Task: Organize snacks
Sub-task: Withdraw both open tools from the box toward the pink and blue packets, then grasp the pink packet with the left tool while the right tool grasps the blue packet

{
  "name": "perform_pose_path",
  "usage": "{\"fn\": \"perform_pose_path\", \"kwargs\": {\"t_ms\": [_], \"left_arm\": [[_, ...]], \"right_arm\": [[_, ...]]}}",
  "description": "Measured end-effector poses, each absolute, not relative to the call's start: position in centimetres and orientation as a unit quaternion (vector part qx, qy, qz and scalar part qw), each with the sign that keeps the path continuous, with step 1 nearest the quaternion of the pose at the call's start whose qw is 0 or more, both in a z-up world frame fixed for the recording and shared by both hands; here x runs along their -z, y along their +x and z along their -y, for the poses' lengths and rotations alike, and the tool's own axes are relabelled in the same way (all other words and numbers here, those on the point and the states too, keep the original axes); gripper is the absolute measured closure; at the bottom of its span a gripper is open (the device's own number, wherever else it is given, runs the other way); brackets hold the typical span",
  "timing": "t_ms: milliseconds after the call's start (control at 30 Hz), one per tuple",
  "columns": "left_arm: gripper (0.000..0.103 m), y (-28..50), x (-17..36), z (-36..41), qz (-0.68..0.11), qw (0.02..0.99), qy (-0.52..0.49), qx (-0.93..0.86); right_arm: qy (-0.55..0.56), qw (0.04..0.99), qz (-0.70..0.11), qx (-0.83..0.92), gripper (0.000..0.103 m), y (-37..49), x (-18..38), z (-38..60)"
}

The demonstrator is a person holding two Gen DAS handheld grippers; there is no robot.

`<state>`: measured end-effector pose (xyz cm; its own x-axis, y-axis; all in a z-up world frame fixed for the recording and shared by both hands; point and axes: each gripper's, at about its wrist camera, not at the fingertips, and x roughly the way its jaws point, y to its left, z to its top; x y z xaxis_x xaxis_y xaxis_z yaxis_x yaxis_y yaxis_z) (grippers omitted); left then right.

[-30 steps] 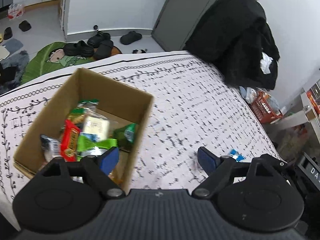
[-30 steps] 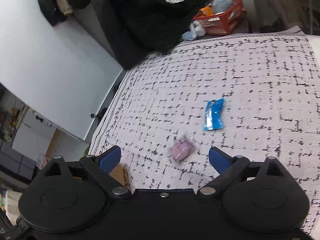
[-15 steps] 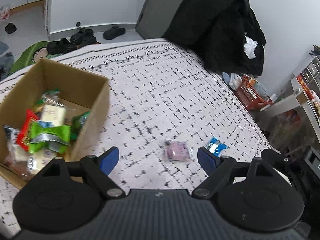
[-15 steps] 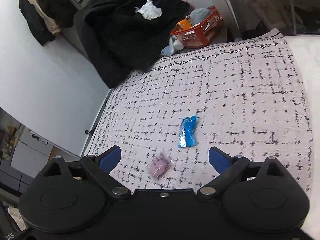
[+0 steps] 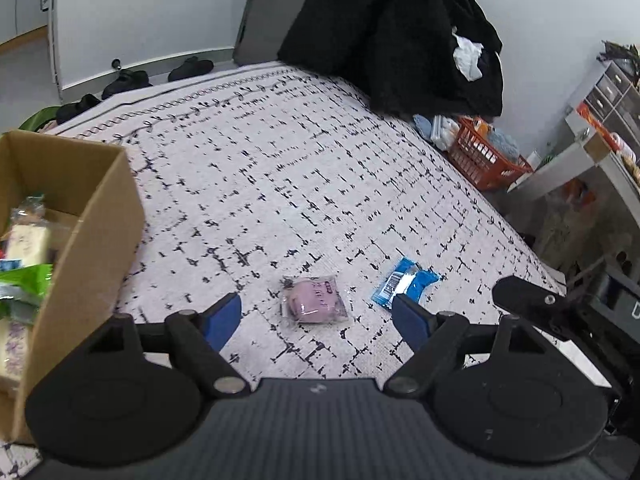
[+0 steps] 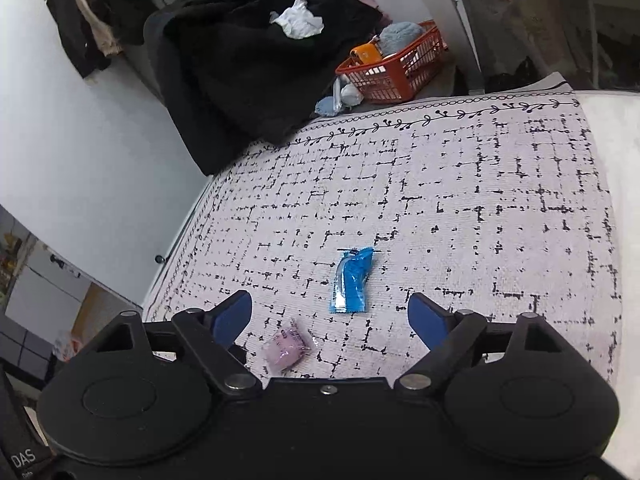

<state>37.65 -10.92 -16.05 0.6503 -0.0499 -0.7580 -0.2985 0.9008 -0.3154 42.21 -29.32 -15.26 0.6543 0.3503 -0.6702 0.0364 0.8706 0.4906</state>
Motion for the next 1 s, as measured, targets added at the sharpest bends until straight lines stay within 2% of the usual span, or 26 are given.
{"fn": "perform_pose_path", "kwargs": {"t_ms": [367, 667, 733, 1000], "left_arm": [[0.034, 41.1, 20.3, 11.5, -0.441, 0.868, -0.217, -0.065], [0.055, 42.4, 22.7, 11.0, -0.447, 0.861, -0.231, -0.071], [0.062, 42.4, 22.7, 10.9, -0.443, 0.863, -0.233, -0.069], [0.067, 42.5, 22.4, 9.8, -0.440, 0.860, -0.249, -0.066]], "right_arm": [[0.244, 0.866, -0.430, -0.070, 0.023, 44.7, 18.3, 29.5], [0.240, 0.861, -0.444, -0.066, 0.029, 46.7, 20.2, 28.1], [0.238, 0.860, -0.447, -0.060, 0.031, 47.0, 20.6, 27.9], [0.211, 0.860, -0.462, -0.052, 0.040, 48.2, 22.1, 25.9]]}}
